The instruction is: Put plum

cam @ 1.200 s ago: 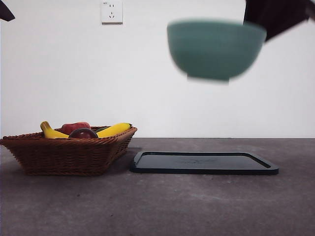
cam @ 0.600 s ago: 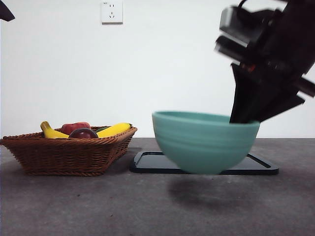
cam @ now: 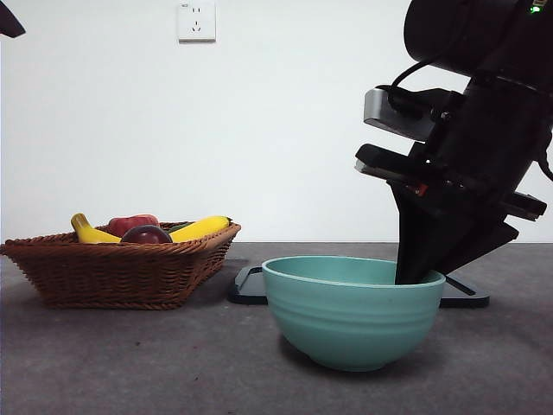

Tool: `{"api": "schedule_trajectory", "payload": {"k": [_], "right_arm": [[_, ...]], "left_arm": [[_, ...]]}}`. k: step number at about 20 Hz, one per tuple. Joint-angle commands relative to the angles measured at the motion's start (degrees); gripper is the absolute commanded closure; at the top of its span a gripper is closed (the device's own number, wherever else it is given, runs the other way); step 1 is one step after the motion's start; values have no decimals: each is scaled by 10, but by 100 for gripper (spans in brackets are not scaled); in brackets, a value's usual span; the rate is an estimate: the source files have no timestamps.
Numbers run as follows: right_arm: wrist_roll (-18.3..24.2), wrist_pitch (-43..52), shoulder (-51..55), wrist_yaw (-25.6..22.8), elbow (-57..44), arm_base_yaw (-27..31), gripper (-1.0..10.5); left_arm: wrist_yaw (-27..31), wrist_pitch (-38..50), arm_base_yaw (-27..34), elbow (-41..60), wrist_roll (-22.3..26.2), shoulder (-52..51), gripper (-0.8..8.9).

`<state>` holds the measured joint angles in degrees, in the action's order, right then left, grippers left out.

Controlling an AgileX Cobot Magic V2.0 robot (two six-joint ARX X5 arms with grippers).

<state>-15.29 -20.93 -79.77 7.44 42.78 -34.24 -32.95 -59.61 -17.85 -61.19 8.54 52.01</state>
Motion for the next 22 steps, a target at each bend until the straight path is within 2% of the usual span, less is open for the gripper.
{"api": "schedule_trajectory", "payload": {"k": [1,2,4,6,12,17,19,22], "right_arm": [[-2,-3,-11,0,3,-5,935],[-2,-3,-11,0,3,-5,905],[-4,-3,-10,0,3,-5,764],[-6,-3,-2,0,4,-5,715],[-5,-24,95,-2,20,-4,715],[18,-118,198,6,87,-4,715],[25,-164,229,22,113,-4,715],[25,-225,271,88,135,-4,715]], "left_arm": [[-3,3,-2,-11,11,4,413],[-3,3,-2,-11,11,4,413],[-3,3,-2,-11,11,4,413],[-3,4,-2,-11,11,4,413],[-3,5,-2,-11,11,4,413],[-3,4,-2,-11,10,4,413],[-3,4,-2,-11,10,4,413],[-3,4,-2,-11,9,4,413]]}}
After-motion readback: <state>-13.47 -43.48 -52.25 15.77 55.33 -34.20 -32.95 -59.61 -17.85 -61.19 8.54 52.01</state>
